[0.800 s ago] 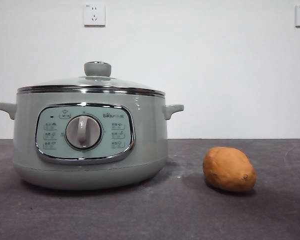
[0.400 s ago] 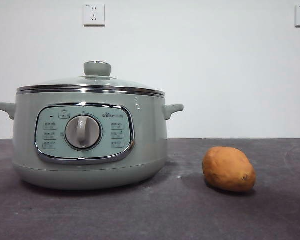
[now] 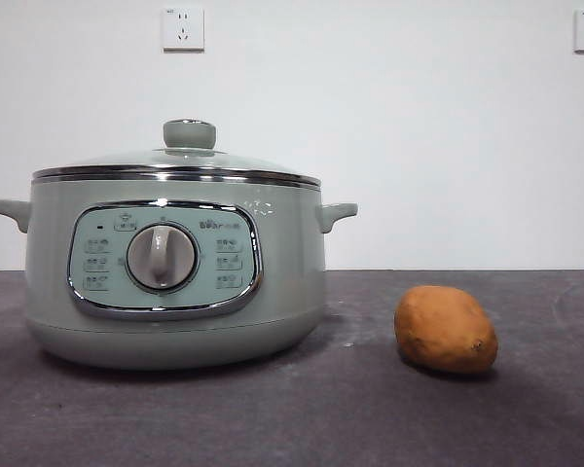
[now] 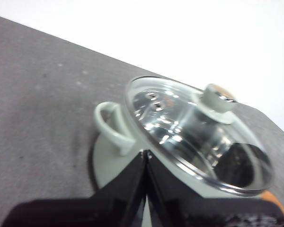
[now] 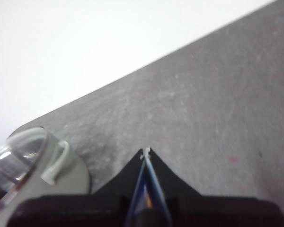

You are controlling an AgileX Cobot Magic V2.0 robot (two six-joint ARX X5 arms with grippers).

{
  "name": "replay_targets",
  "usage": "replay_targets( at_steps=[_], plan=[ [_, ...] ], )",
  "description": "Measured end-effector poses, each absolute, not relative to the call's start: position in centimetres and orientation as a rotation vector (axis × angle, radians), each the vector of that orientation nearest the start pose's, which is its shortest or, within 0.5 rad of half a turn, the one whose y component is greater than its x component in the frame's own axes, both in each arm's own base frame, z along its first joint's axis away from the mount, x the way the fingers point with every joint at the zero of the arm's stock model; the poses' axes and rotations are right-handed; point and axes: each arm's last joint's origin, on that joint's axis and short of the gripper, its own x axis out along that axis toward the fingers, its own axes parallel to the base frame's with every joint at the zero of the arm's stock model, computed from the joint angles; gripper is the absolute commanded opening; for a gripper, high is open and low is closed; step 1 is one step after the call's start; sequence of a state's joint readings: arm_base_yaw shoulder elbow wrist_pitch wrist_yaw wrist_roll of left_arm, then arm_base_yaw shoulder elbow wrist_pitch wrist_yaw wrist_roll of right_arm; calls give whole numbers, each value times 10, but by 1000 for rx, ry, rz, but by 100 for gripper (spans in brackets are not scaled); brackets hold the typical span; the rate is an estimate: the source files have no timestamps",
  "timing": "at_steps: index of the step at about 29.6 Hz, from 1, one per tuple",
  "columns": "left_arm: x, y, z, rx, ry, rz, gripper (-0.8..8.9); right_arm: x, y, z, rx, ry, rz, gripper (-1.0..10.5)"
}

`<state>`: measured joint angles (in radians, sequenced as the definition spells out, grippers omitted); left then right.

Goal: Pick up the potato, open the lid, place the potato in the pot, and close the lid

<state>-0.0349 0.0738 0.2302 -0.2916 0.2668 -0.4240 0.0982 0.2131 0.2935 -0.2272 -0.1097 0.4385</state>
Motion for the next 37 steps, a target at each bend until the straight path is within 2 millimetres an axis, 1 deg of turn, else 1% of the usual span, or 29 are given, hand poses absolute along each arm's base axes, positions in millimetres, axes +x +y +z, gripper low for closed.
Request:
replay_targets(
  at_steps=[5, 8, 15, 19, 21, 22, 23, 24, 25, 26, 27, 29, 31, 33, 37],
  plan=[
    [85, -12, 239, -387, 237, -333, -8, 101, 16, 263, 409, 184, 262, -8],
    [89, -14, 259, -348, 281, -383, -5, 107, 18, 283, 405, 221, 317, -7],
    [106, -19, 307, -259, 366, -554, -4, 123, 22, 319, 346, 438, 391, -2],
    [119, -21, 327, -252, 422, -621, 0, 133, 24, 332, 272, 593, 422, 2],
    [124, -21, 335, -246, 441, -631, 9, 138, 25, 335, 237, 659, 428, 13],
    [128, -22, 338, -244, 448, -632, 45, 142, 25, 335, 219, 689, 431, 58],
    [130, -22, 341, -244, 454, -632, 103, 144, 25, 336, 207, 708, 434, 133],
    [133, -22, 343, -244, 460, -632, 182, 148, 26, 335, 194, 723, 437, 246],
    [137, -22, 345, -244, 464, -631, 271, 152, 26, 333, 185, 740, 440, 415],
    [139, -22, 346, -244, 467, -631, 287, 157, 27, 331, 182, 760, 440, 549],
    [140, -22, 346, -242, 469, -631, 287, 160, 27, 328, 180, 779, 442, 571],
    [142, -22, 345, -243, 473, -631, 287, 166, 32, 324, 170, 812, 464, 566],
    [142, -22, 345, -243, 473, -631, 287, 172, 44, 318, 150, 858, 504, 566],
    [142, -22, 345, -242, 472, -631, 287, 181, 61, 311, 102, 903, 504, 566],
    [142, -22, 345, -242, 469, -631, 287, 202, 103, 289, -43, 979, 420, 566]
  ],
)
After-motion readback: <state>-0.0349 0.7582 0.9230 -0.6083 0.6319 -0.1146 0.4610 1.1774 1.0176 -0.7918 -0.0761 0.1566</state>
